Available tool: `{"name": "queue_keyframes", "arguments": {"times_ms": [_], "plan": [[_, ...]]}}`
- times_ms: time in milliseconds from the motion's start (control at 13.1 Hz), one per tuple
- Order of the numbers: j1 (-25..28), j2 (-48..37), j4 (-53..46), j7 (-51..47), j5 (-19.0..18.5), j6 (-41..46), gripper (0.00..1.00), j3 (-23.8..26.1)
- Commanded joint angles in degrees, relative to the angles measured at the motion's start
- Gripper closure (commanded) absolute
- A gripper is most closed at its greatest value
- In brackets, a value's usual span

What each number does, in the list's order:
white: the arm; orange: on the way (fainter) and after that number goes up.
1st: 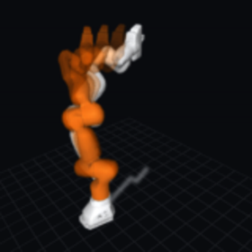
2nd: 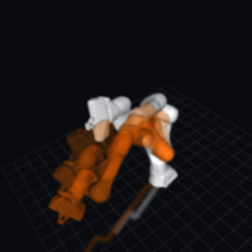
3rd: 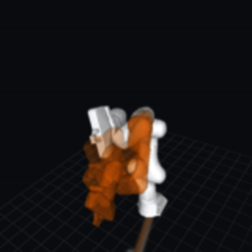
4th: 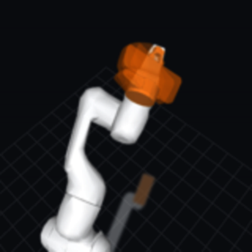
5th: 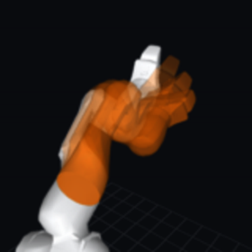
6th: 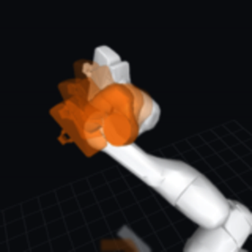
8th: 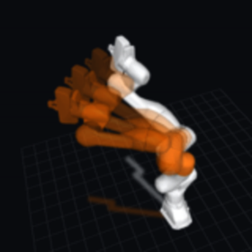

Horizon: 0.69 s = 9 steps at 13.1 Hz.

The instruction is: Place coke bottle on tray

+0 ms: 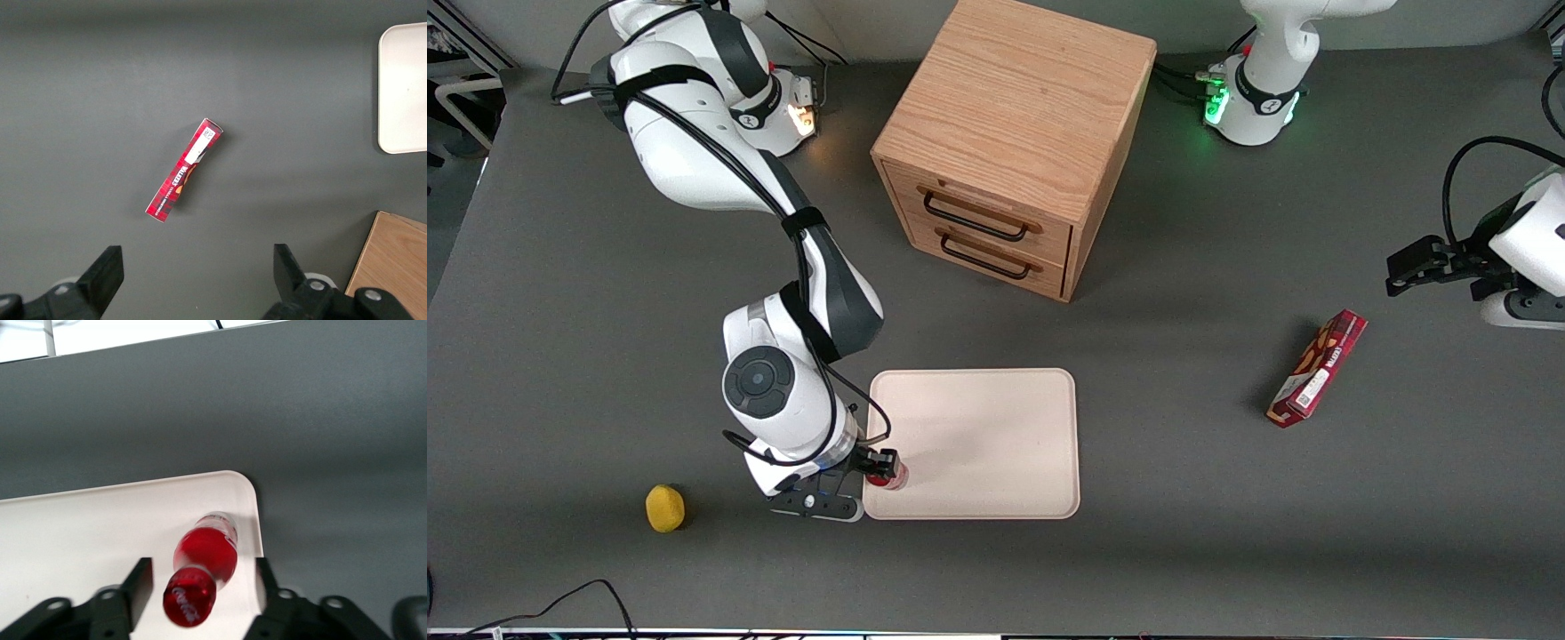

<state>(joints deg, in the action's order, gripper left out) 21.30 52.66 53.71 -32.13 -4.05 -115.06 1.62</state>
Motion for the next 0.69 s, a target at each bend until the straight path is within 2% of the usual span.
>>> {"name": "queue_keyframes", "arguments": {"times_ms": [0, 305, 457, 610], "plan": [[0.3, -3.9, -1.2, -0.7, 0.6, 6.6, 0.00, -0.6], [-4.2, -14.5, 2.9, 4.7, 0.7, 12.0, 0.00, 0.0], [-7.6, -21.7, 12.0, 6.0, 1.0, 10.6, 0.00, 0.5], [-11.6, -30.3, 24.8, 10.5, 1.0, 4.4, 0.00, 1.7]]}}
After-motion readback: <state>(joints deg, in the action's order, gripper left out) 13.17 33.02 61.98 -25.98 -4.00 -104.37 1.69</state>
